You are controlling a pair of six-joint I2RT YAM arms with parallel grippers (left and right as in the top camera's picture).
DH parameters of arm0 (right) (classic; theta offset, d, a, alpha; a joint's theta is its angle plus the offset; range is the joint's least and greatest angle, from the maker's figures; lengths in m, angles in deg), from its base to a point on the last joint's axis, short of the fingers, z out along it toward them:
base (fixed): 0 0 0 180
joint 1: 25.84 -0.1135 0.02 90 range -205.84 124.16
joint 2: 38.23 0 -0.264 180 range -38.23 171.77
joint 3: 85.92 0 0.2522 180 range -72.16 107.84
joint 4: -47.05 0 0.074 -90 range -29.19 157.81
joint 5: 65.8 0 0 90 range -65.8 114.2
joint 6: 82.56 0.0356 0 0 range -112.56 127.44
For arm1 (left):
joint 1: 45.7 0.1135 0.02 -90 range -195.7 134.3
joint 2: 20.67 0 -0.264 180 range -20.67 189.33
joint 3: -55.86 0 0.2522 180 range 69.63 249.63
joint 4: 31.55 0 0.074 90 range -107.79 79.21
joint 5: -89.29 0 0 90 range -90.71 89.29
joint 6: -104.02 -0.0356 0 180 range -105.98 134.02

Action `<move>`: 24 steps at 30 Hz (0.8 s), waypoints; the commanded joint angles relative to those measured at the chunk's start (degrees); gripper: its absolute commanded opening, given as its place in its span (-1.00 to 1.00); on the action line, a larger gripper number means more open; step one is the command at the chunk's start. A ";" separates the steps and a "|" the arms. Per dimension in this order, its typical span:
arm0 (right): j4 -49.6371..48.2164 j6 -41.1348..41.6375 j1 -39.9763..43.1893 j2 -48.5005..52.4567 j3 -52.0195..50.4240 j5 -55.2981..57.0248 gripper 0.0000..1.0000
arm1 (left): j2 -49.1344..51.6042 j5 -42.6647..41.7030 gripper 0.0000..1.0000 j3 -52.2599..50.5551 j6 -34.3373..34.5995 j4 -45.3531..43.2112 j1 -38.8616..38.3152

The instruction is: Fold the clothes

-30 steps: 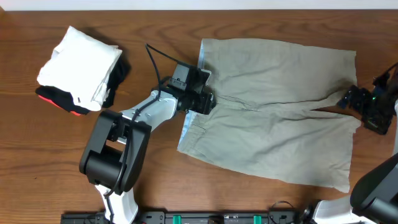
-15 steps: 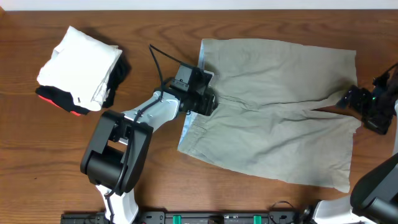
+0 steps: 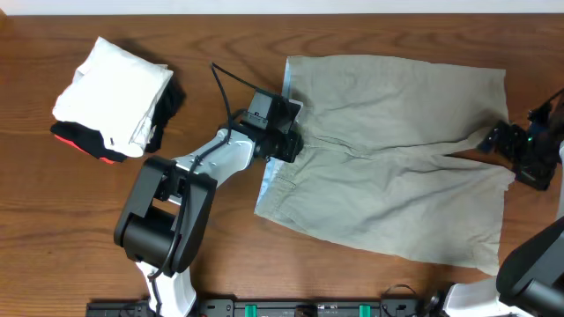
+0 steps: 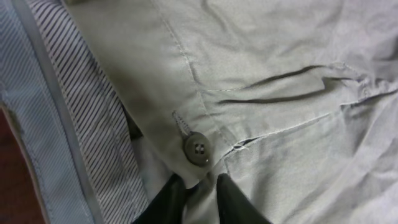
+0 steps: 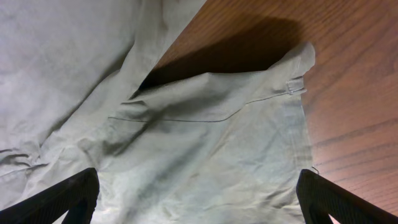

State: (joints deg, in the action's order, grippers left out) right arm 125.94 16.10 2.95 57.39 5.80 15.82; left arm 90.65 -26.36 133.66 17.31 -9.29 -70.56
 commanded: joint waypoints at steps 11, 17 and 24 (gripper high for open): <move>0.04 -0.61 0.28 -0.11 0.90 -0.44 0.99 | -0.15 -0.70 -0.69 0.79 -0.22 1.42 -0.24; 0.04 -0.61 0.28 -0.13 0.90 -0.44 0.98 | -0.13 -0.68 -0.46 0.46 -0.22 1.95 -0.24; 0.04 -0.61 0.28 -0.13 0.90 -0.44 0.98 | -0.09 -0.70 -0.44 -0.04 -0.22 1.95 -0.24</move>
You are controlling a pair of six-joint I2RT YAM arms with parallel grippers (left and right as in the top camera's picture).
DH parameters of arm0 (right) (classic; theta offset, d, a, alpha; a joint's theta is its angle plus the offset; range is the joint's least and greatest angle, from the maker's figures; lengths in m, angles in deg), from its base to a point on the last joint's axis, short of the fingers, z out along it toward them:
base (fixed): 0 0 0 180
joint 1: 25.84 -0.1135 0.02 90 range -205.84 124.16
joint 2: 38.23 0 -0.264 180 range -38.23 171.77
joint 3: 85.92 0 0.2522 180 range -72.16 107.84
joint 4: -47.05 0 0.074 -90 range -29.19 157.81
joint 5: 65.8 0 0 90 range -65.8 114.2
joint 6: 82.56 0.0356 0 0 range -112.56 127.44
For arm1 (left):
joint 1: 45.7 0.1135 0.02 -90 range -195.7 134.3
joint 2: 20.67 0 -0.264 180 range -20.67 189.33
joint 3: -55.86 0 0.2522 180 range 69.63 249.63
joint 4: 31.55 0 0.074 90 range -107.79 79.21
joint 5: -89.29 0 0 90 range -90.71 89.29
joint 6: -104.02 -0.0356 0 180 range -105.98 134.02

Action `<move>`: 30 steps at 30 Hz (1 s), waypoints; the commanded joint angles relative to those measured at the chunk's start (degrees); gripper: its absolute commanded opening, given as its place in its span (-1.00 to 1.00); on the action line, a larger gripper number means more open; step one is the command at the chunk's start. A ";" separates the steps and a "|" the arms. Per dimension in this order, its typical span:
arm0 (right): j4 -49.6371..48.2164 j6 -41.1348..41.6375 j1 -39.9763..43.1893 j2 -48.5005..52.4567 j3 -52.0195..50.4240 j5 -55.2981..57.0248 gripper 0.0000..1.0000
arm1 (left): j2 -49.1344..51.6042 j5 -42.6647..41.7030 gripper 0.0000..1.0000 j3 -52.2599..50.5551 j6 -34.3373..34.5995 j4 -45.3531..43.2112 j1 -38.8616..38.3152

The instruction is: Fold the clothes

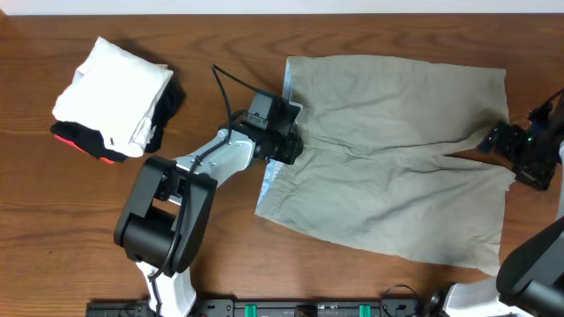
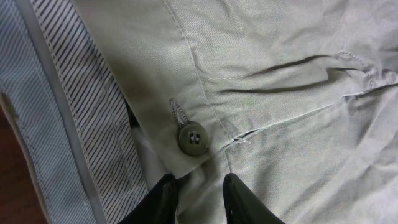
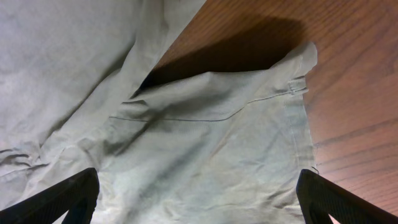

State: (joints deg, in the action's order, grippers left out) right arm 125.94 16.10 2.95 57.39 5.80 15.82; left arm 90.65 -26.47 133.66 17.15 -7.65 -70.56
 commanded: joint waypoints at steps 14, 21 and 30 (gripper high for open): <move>0.04 -0.61 0.28 -0.13 0.90 -0.44 0.99 | -0.09 4.37 -0.45 -0.04 2.89 3.28 -0.24; 0.04 -0.61 0.28 -0.11 0.90 -0.44 0.98 | -0.13 4.13 -0.88 -0.02 4.68 2.62 -0.24; 0.02 -0.61 0.28 -0.11 0.90 -0.44 0.99 | -3.96 3.76 -0.88 0.83 4.68 2.67 -0.17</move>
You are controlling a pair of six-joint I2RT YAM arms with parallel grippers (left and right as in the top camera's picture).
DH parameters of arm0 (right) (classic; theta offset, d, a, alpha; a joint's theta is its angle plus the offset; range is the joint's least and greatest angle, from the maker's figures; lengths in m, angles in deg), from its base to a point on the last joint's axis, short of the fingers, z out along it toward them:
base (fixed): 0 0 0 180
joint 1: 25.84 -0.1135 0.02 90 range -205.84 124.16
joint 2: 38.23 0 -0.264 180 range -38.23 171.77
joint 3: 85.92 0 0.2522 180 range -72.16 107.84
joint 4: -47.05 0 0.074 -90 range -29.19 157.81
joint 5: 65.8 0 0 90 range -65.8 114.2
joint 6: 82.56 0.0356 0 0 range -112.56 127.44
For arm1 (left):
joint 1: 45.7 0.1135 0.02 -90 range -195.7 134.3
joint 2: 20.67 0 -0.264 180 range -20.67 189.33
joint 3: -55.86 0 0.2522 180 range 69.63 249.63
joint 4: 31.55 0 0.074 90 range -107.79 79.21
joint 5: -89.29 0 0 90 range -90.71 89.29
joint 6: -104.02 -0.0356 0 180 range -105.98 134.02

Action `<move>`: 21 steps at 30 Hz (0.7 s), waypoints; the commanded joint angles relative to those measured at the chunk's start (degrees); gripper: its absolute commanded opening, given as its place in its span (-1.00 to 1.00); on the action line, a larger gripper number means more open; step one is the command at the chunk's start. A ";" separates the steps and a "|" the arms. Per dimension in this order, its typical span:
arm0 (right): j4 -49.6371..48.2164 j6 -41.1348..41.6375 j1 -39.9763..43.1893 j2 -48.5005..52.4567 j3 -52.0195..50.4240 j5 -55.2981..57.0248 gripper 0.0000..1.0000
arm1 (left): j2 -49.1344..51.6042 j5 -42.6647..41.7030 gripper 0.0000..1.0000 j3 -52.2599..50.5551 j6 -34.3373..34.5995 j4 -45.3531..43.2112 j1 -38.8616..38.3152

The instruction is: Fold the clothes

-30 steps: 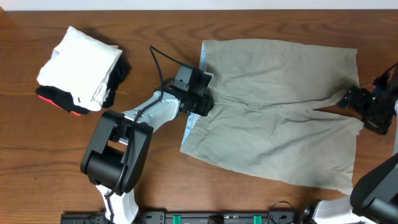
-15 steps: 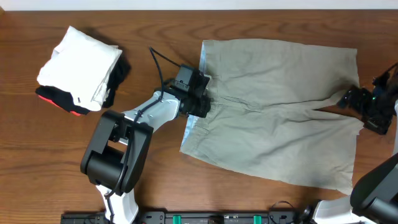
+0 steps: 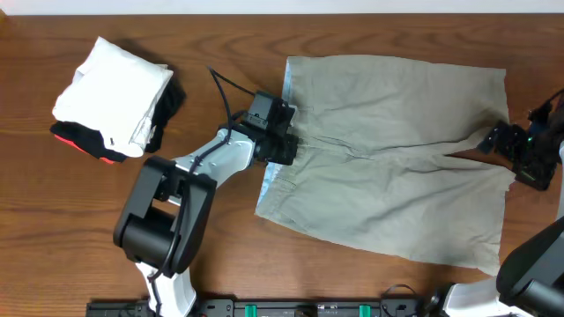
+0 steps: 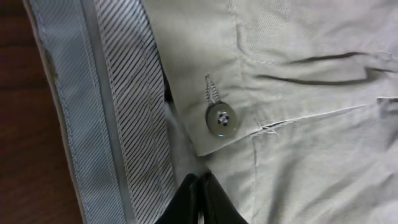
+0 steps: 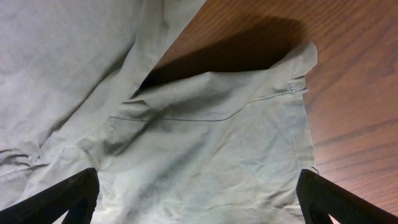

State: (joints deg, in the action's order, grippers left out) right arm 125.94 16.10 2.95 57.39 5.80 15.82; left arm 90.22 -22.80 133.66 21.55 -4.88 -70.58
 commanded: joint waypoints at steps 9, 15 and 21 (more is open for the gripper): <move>0.04 -0.61 0.28 -0.13 0.90 -0.44 0.99 | -7.96 0.79 -0.89 0.83 0.26 0.20 1.90; 0.04 -0.61 0.28 -0.11 0.90 -0.44 0.98 | -7.91 9.86 -0.88 0.61 0.26 4.42 3.45; 0.02 -0.61 0.28 -0.13 0.90 -0.44 0.99 | -7.91 1.73 -0.38 0.28 0.26 4.81 3.54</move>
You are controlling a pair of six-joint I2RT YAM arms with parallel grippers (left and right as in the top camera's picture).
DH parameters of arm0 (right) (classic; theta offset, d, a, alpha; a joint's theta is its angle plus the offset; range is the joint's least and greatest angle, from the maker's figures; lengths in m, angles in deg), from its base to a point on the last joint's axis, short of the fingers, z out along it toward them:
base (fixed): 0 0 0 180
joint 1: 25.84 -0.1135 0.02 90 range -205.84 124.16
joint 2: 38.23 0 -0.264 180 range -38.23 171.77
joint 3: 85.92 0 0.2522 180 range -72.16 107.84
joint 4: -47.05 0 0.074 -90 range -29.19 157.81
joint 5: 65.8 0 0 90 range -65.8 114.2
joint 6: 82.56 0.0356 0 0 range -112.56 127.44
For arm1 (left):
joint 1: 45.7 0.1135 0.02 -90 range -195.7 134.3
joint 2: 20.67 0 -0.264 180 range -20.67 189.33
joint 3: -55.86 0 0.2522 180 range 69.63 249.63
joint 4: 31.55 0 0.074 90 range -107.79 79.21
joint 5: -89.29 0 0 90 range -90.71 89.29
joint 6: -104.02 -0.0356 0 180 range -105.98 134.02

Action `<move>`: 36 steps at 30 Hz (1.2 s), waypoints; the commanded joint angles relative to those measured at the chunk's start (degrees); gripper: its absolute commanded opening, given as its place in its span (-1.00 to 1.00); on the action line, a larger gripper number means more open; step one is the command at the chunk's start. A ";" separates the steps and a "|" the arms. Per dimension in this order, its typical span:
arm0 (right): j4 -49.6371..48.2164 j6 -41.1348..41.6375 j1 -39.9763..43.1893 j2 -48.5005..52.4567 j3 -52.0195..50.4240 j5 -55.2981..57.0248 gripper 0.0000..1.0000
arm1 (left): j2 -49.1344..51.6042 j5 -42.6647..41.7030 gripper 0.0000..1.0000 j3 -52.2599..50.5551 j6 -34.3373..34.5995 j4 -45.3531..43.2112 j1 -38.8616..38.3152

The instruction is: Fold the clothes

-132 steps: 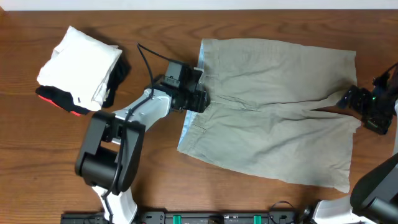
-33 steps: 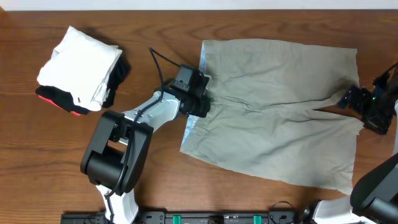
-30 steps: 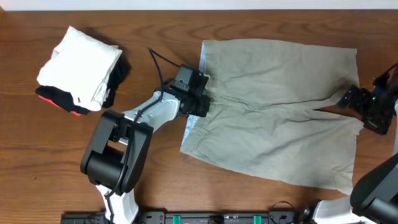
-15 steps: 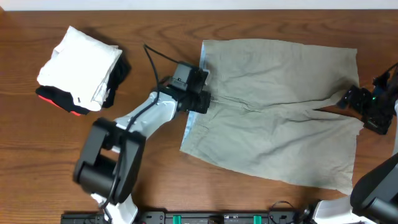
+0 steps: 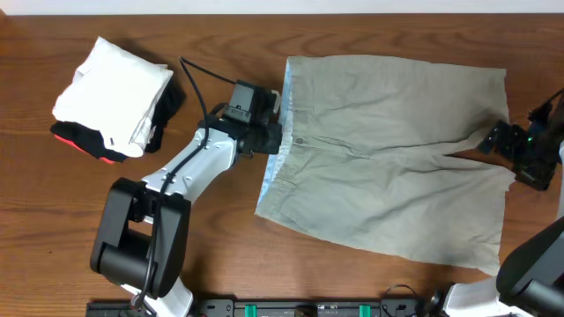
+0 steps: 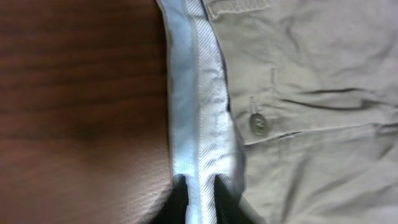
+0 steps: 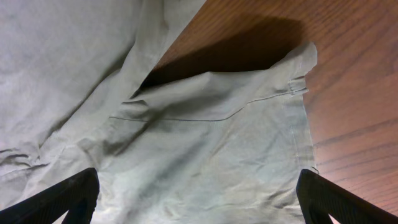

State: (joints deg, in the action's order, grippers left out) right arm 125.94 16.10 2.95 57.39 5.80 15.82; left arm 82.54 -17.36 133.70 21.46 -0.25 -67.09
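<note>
Khaki shorts (image 5: 397, 150) lie flat on the wooden table (image 5: 220, 35), waistband to the left, legs to the right. My left gripper (image 5: 271, 139) is at the waistband's edge. In the left wrist view its gripper (image 6: 200, 186) is shut on the pale blue waistband lining (image 6: 199, 112), one dark finger on each side; the fly button (image 6: 259, 124) sits just right of it. My right gripper (image 5: 495, 141) hovers at the crotch notch between the leg ends; it (image 7: 199, 199) is wide open above the upper leg's hem (image 7: 292, 87).
A pile of folded clothes, white on top with black and red beneath (image 5: 115, 97), sits at the far left. The left arm's cable (image 5: 198, 84) loops over the table between the pile and the shorts. The table's front rail (image 5: 308, 308) runs along the bottom.
My left gripper has shifted left and farther back, from the fly by the button to the waistband's outer edge, and now pinches the blue lining. The right arm has not moved.
My left gripper stood at the fly just below the button, fingers slightly apart. Then the fingers were wider, then closed together on the cloth there. Now it grips the waistband lining at the edge. The right gripper stayed open over the leg hem throughout.
</note>
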 commanded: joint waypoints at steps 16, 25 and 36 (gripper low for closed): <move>0.02 -0.61 0.28 -0.11 0.90 -0.44 0.99 | 5.90 -6.51 0.08 0.11 0.35 -1.38 -3.58; 0.04 -0.61 0.28 -0.13 0.90 -0.44 0.99 | 7.76 -6.67 0.08 0.11 0.96 -3.26 -3.85; 0.04 -0.59 0.28 -0.13 0.90 -0.44 0.99 | 7.74 -9.97 0.04 0.13 1.88 -3.48 -4.04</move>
State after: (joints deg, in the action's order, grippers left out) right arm 125.94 16.10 2.95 57.39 5.80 15.82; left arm 89.54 -24.81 133.70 22.99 -3.50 -70.89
